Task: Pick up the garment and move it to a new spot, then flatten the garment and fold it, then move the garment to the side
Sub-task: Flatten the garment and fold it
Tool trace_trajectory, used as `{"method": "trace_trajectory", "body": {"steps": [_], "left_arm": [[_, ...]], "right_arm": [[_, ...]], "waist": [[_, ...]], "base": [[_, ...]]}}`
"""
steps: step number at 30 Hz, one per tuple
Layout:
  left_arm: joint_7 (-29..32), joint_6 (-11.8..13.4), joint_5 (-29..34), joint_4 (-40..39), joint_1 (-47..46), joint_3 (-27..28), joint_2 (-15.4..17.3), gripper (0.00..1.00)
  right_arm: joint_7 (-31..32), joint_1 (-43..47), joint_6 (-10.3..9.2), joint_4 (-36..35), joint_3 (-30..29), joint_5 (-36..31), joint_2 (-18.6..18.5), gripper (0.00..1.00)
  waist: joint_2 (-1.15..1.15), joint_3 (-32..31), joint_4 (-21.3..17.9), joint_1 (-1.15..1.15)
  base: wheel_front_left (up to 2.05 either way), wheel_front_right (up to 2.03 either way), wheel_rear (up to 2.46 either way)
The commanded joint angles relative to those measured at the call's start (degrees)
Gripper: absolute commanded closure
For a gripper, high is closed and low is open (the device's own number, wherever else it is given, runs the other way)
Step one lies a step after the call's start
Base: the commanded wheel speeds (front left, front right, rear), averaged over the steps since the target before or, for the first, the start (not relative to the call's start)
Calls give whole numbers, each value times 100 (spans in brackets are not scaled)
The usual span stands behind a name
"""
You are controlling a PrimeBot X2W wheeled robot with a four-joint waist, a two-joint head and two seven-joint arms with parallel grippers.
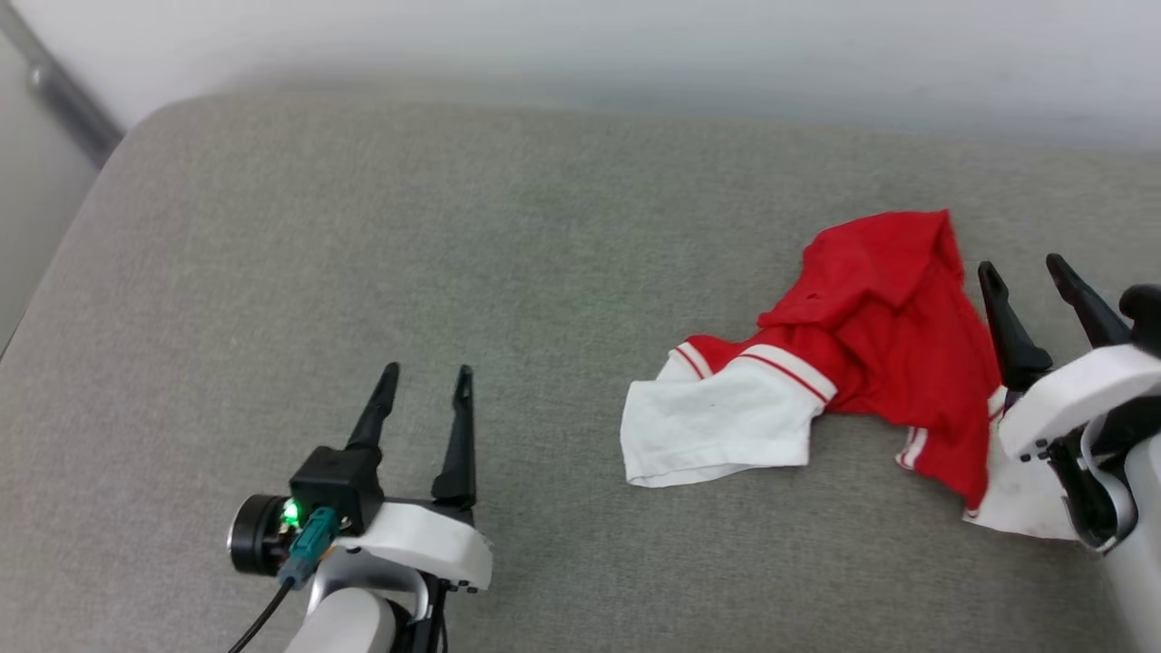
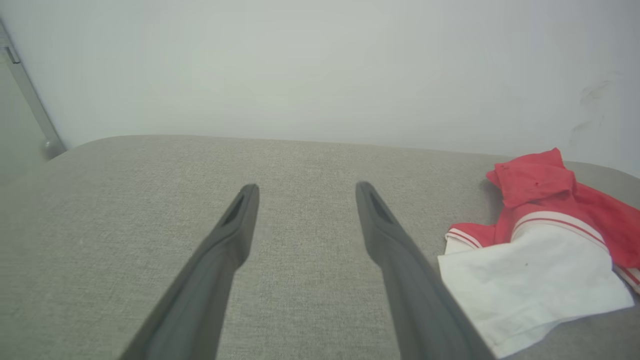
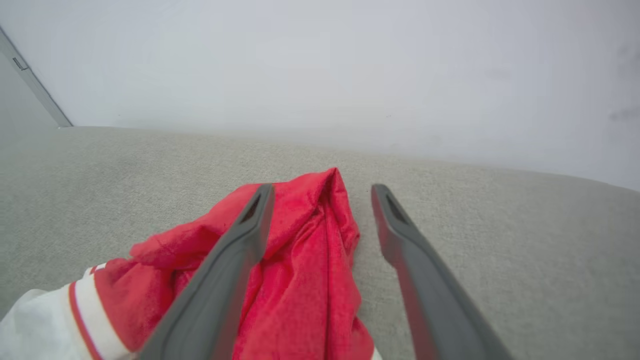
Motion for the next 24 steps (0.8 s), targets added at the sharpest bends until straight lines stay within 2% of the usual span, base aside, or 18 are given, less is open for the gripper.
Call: {"method": "trace_trajectory", "body": {"steps": [1, 4, 10, 17, 20, 24], "left_arm": [[-30, 42, -29, -52, 120, 60, 69, 0], [32, 95, -35, -145, 240, 110, 171, 0], [166, 172, -53, -302, 434, 112, 305, 0], [506, 182, -61, -309, 500, 33, 437, 0], [830, 77, -63, -271, 299, -105, 478, 0], [1582, -219, -115, -80, -111, -396, 502, 0]], "right_arm": [[-97, 291, -4, -302, -125, -144, 83, 0], [-104, 769, -5, -943, -453, -382, 239, 0], [272, 1991, -4, -2397, -1080, -897, 770, 0], [864, 3083, -4, -3918, -1307, -1323, 1361, 0], [1090, 3285, -3, -4332, -1311, -1375, 1478, 0], [1286, 3391, -3, -4654, -1304, -1406, 1551, 0]], "waist": [[0, -286, -279, 0], [0, -416, -398, 0], [0, -655, -595, 0], [0, -793, -848, 0], [0, -758, -950, 0], [0, -655, -1073, 0]], "base": [[0, 0, 0], [0, 0, 0], [0, 0, 0], [0, 0, 0], [0, 0, 0], [0, 0, 0]]}}
